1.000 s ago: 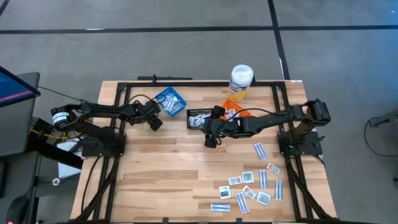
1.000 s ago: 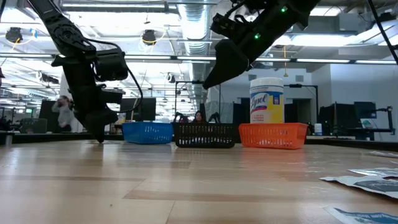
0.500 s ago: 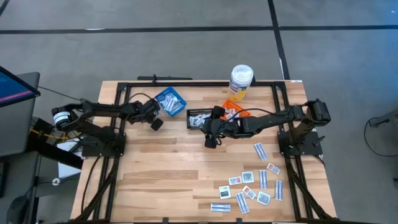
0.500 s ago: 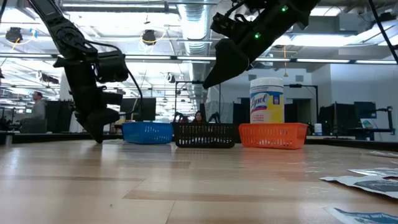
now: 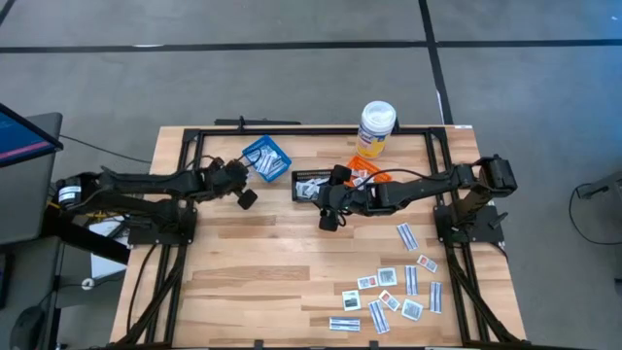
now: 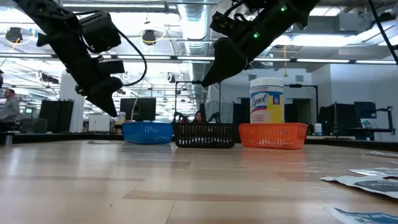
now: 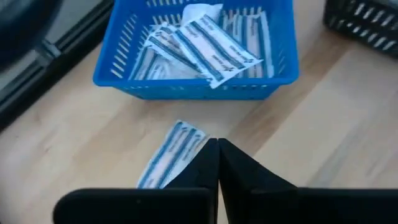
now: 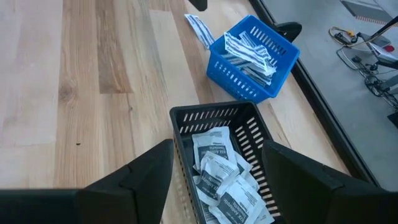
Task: Pick & Place First Aid Supplies
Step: Put the bandage into the bin
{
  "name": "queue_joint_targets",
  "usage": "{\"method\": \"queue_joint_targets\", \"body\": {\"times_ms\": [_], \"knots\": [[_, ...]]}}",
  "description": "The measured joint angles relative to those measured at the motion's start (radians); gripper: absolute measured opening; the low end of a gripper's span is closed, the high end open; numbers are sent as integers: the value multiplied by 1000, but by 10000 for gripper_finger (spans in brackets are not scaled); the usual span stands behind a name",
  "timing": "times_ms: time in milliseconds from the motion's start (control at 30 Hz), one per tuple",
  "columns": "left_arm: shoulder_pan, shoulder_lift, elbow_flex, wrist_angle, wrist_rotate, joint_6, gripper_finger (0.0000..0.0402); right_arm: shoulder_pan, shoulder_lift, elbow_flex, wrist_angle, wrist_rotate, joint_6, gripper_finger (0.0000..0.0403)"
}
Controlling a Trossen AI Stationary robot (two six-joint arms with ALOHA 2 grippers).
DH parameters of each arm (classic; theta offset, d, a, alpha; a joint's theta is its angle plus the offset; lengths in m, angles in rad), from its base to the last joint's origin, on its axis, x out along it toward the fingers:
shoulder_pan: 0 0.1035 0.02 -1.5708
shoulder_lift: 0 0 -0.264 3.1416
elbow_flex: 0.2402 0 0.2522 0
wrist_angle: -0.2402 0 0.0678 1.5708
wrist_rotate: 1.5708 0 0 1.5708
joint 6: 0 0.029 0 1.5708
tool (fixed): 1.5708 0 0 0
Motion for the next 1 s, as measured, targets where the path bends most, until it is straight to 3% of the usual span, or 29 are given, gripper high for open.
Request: {"method": "queue_joint_targets", "body": {"times_ms": [100, 267, 433, 600, 767, 1000], "knots": [[28, 5, 0, -7, -7, 10, 19, 0, 0, 0, 0, -2, 0, 240], [121, 83, 0, -21, 1, 12, 78, 1, 0, 0, 0, -41, 0, 240], [234, 215, 0, -21, 156, -15, 137, 1, 0, 0, 2, -48, 0, 240], [277, 306, 10, -4, 157, -5, 159, 1, 0, 0, 2, -48, 0, 240], [276, 296, 5, 2, 171, 5, 131, 1, 0, 0, 1, -47, 0, 240], [279, 297, 5, 5, 247, -8, 16, 1, 0, 0, 0, -47, 0, 240]]}}
